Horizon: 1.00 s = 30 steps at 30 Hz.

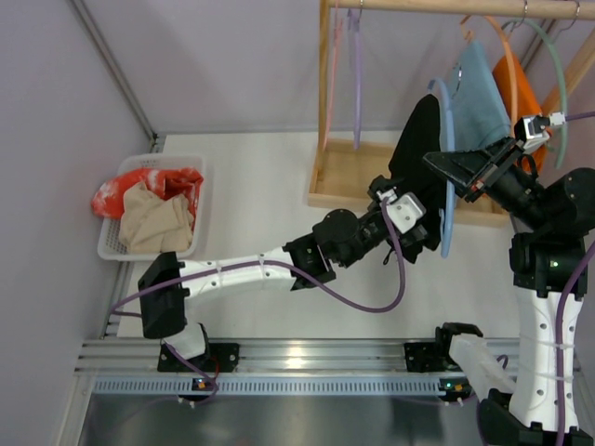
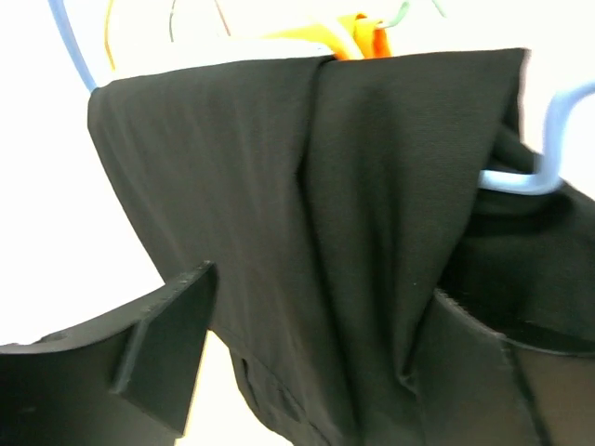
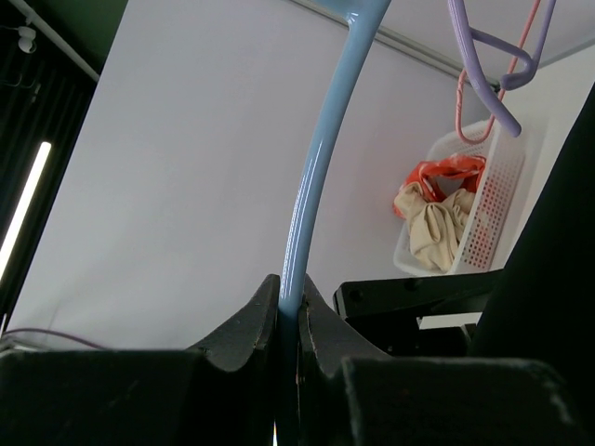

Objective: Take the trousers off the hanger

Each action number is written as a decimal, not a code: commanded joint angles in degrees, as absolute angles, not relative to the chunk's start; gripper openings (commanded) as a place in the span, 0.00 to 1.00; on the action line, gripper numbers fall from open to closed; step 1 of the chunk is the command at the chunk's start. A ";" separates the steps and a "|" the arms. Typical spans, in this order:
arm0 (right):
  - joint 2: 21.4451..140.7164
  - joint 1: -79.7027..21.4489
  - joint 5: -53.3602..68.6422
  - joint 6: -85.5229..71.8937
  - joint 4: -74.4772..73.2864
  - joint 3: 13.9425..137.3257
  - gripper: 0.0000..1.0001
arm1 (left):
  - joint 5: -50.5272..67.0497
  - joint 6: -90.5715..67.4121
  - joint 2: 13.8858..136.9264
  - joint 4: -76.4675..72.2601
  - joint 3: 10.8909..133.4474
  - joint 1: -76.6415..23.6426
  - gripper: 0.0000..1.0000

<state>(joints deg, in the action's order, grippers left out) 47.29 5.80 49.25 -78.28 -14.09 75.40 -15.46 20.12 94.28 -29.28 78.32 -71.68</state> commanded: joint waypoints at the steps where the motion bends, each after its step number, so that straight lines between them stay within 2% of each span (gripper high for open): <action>1: 46.05 6.59 50.01 -78.31 -4.66 77.78 0.00 | -18.45 20.48 95.44 -33.49 79.80 -70.93 0.80; 2: 45.88 6.50 50.10 -78.22 -4.75 77.61 0.00 | -18.54 20.04 95.54 -33.49 79.80 -70.49 0.76; 3: 45.88 6.59 50.18 -78.14 -4.75 77.61 0.00 | -18.63 19.26 95.97 -33.49 79.80 -69.36 0.64; 6: 45.79 6.50 50.36 -78.13 -4.83 77.08 0.00 | -18.90 19.25 96.07 -33.05 80.24 -67.94 0.46; 7: 45.88 6.50 50.27 -78.48 -4.83 76.91 0.00 | -18.72 19.34 95.98 -33.05 80.24 -67.77 0.32; 11: 46.40 6.50 50.10 -78.84 -4.31 76.90 0.00 | -18.72 19.95 95.36 -33.05 80.42 -67.50 0.04; 12: 46.49 6.50 50.10 -78.84 -4.13 76.82 0.00 | -18.63 19.86 95.19 -33.05 80.42 -67.41 0.00; 21: 46.06 6.59 49.40 -76.29 -3.96 71.90 0.00 | -15.48 18.28 89.74 -31.91 81.47 -66.80 0.00; 30: 46.14 6.59 48.08 -72.25 -4.84 63.46 0.00 | -14.41 14.59 86.66 -27.25 89.03 -67.06 0.00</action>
<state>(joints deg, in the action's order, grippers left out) 46.98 5.80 49.30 -75.53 -10.33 63.92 -15.40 16.69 91.46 -23.88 84.31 -66.89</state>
